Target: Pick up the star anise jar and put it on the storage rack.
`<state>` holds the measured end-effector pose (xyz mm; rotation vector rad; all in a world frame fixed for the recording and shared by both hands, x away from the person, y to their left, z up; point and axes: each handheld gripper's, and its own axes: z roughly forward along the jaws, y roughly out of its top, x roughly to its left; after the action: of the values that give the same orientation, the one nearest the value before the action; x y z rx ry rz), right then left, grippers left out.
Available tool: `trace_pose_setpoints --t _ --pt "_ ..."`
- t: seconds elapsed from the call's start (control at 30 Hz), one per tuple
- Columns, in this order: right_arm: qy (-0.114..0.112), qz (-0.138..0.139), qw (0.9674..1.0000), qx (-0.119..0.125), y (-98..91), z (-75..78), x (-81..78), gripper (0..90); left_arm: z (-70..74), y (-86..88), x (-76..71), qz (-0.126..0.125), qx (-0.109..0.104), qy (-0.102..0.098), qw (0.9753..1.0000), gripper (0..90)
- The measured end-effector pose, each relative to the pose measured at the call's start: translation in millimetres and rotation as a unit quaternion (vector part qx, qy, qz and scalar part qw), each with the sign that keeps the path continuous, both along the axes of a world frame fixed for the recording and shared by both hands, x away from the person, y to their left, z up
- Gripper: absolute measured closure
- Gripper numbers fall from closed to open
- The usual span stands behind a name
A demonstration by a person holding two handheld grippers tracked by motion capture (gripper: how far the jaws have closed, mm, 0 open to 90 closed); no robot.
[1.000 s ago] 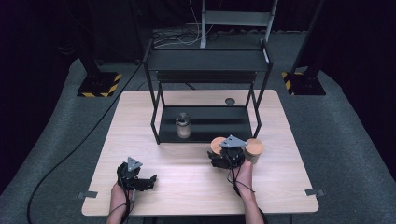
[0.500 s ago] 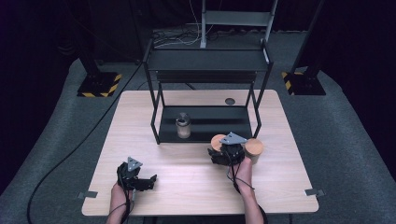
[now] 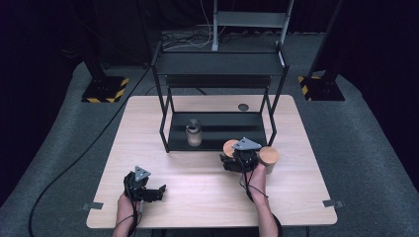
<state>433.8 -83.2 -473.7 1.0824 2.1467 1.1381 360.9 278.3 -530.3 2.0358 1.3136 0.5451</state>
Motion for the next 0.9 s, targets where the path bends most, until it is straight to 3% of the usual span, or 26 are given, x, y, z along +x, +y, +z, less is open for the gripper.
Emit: trace_pose_setpoints --t 0.9 --pt "-0.002 -0.004 1.0000 0.002 4.9 2.8 13.2 25.0 0.0 0.0 0.0 0.000 0.000 0.000 1.0000 0.0"
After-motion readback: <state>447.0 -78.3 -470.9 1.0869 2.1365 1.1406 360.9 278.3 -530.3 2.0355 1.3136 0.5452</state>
